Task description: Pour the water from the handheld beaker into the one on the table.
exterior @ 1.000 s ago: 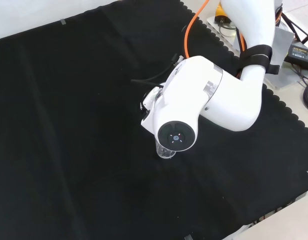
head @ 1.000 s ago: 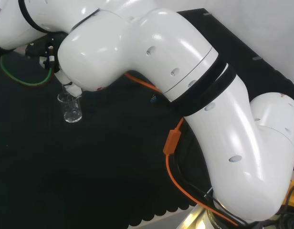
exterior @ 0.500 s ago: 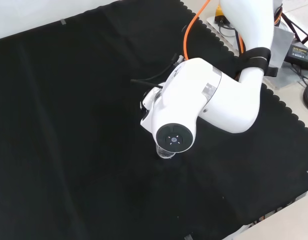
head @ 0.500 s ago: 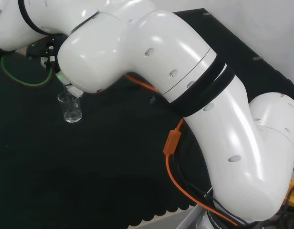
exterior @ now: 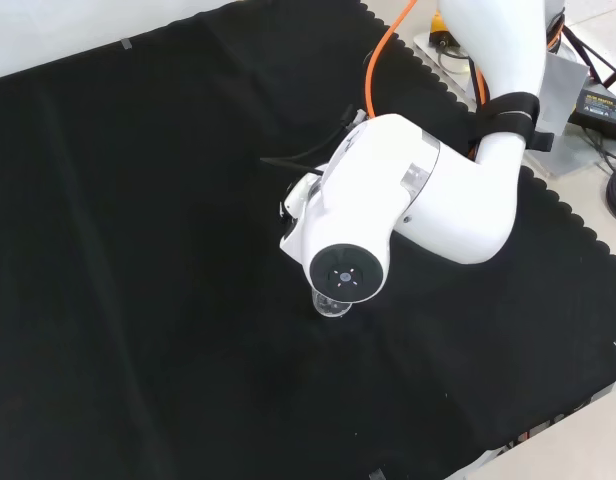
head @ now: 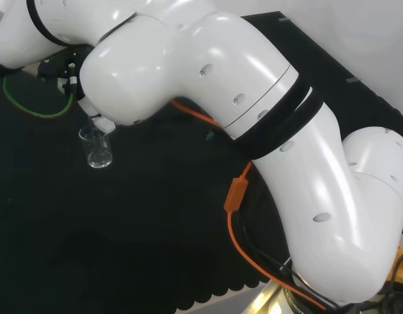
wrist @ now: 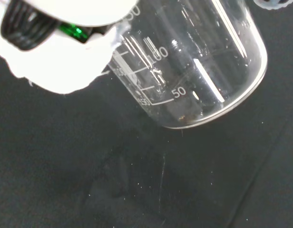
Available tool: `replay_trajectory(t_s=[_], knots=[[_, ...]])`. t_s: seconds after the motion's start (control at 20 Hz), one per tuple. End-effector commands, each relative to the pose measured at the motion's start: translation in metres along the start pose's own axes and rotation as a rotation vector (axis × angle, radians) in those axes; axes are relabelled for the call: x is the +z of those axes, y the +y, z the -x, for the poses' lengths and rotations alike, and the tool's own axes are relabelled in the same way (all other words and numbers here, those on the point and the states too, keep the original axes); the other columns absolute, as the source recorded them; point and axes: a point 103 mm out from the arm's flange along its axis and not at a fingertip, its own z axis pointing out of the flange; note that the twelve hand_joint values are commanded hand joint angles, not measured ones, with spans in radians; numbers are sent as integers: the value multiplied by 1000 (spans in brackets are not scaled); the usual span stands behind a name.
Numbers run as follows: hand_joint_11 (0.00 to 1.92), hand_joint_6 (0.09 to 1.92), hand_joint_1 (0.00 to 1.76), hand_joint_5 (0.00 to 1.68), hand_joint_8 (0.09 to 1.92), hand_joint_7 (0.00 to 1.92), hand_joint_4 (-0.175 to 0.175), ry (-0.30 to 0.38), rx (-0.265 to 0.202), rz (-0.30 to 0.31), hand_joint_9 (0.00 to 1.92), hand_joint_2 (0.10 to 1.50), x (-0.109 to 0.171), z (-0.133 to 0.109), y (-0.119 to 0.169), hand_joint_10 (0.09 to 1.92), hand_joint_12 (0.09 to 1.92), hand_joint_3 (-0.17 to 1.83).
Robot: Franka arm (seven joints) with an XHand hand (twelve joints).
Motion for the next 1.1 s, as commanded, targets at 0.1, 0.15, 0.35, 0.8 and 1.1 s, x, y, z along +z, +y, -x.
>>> replay_trajectory(t_s=[0.1,0.15,0.35,0.8,1.1], knots=[[1378,691,1166,1293,87,1685,53,-12,5,-8,1645,595,-4,-2,-3,87,767,769],[1378,691,1166,1293,87,1685,53,-11,6,-8,1645,595,-4,-2,-3,87,767,769],[1378,691,1166,1293,87,1685,53,-14,8,-13,1645,595,-4,0,-4,87,767,768],[1378,691,1166,1293,87,1686,54,-8,5,-11,1645,595,-3,0,-4,87,766,768],[1379,691,1166,1293,87,1686,54,3,-6,31,1645,595,-3,2,-5,87,765,768]])
